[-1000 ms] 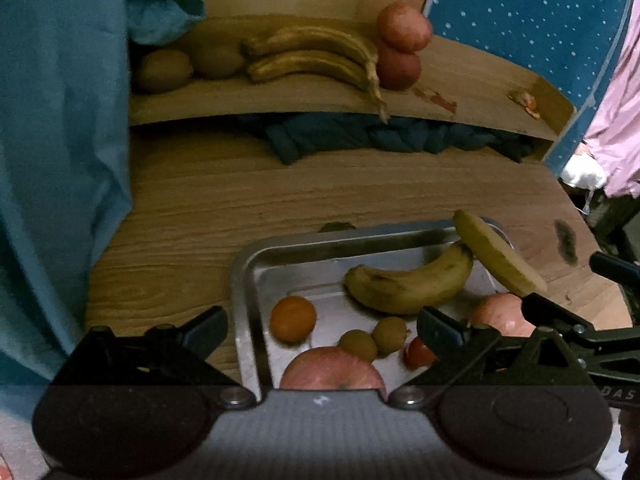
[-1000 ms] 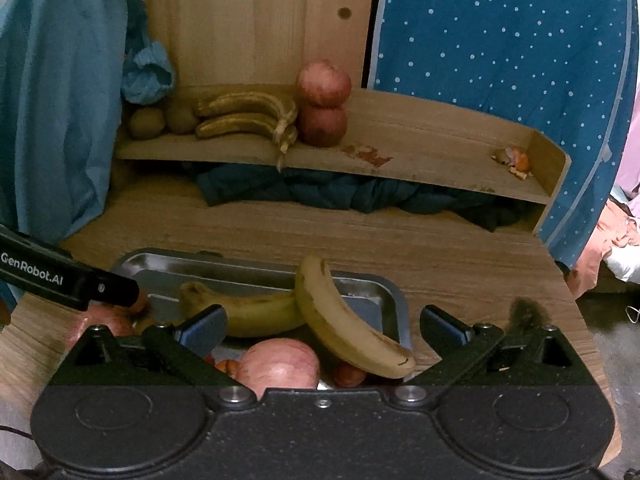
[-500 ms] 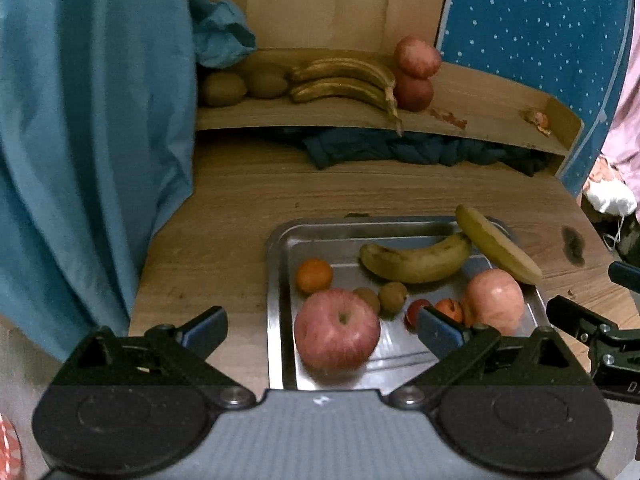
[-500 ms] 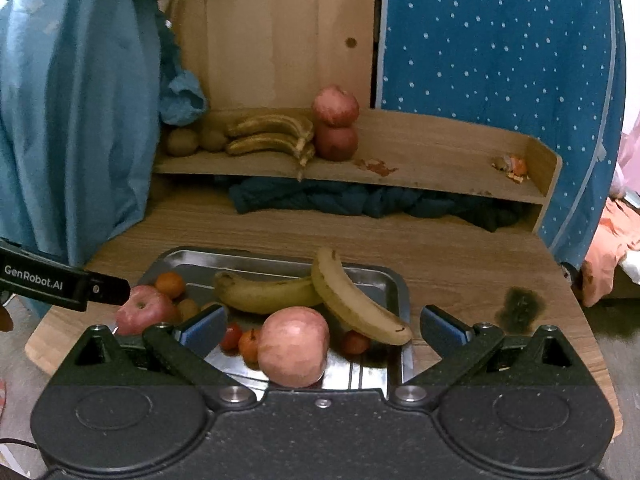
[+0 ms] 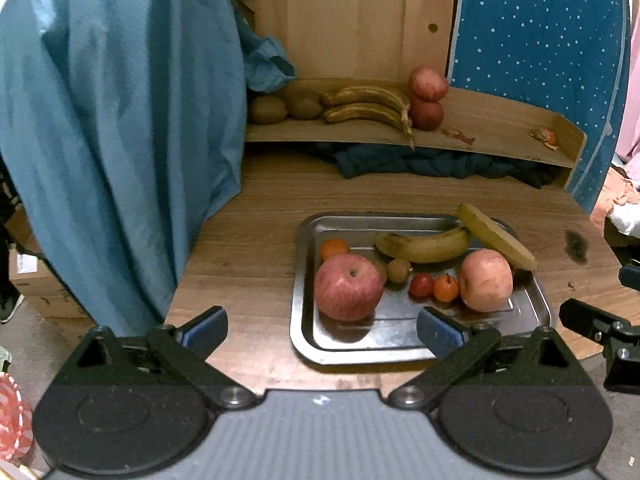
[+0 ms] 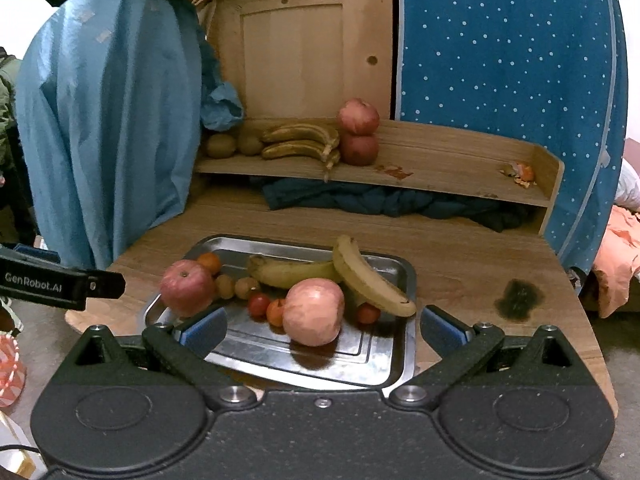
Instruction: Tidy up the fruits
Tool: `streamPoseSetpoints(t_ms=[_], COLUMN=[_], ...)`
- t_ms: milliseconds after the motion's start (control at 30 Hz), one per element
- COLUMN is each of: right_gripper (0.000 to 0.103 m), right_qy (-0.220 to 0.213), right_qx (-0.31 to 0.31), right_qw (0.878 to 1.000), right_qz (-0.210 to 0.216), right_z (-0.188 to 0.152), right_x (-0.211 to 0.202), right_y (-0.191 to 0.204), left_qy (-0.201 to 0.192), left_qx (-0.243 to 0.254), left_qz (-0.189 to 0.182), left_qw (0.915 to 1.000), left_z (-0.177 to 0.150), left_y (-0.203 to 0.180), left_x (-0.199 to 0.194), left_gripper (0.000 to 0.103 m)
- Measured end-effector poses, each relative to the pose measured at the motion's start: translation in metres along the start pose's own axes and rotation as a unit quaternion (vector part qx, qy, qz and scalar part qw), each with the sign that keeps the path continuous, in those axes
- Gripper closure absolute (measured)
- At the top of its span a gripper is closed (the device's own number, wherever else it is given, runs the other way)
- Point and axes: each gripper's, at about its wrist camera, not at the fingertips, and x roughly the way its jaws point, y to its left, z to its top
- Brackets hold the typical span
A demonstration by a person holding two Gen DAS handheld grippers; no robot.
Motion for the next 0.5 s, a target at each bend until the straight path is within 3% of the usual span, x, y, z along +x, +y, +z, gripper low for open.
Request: streamPoseSetpoints(t_ms=[500], right_gripper=[0.001], right_qy=[0.005], right_qx=[0.014], right_qw=[1.000], right_qz=[0.016], right_z=[-0.015], right_x=[-0.025], right_y=[-0.001], left_qy=[0.003], left_qx=[0.008], left_qz=[0.012], left_qw=[0.9999], left_z=[-0.022], left_y=[-0.007], left_x=[-0.028], left_gripper=[0.000])
